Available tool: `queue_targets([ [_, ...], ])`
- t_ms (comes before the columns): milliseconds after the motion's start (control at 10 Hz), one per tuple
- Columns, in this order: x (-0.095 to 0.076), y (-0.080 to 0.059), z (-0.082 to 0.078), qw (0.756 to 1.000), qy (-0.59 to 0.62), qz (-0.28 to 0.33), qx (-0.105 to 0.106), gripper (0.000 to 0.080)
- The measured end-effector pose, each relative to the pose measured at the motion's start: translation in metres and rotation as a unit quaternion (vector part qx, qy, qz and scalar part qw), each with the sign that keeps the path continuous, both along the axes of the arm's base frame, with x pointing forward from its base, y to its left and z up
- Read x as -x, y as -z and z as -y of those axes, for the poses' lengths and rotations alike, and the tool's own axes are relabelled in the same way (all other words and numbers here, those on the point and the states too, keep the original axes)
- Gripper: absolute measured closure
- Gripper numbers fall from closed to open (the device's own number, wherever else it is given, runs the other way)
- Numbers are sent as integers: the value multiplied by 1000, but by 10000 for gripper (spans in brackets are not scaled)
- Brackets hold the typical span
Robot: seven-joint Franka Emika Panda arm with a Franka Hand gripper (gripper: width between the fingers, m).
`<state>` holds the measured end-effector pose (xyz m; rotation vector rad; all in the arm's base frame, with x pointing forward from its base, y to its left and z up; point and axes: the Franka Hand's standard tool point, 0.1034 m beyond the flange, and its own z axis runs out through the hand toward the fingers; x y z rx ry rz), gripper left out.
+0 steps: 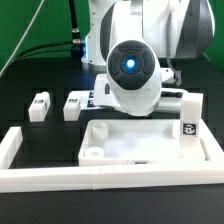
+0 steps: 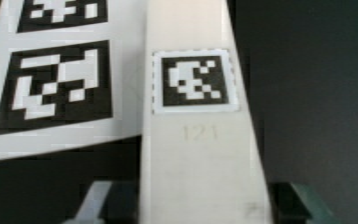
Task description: Assemble desk
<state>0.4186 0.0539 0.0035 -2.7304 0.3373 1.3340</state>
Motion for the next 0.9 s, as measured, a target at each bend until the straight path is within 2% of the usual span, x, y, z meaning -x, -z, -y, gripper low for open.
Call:
queue_targets([
  [200,0,0,0,1000,0,0,0,512],
  [300,-2,-6,0,1000,3,-6,-1,512],
  [400,-18,-29,0,1000,11,-15,-6,512],
  [500,-43,-50,2,999,33,6,-17,511],
  [600,-60,-71,10,998,55,26,-7,511],
  [700,-70,-84,21,998,34,52,-2,511],
  [800,-84,-90,32,993,-23,110,21,511],
  [900,-82,-90,27,992,-24,124,22,511],
])
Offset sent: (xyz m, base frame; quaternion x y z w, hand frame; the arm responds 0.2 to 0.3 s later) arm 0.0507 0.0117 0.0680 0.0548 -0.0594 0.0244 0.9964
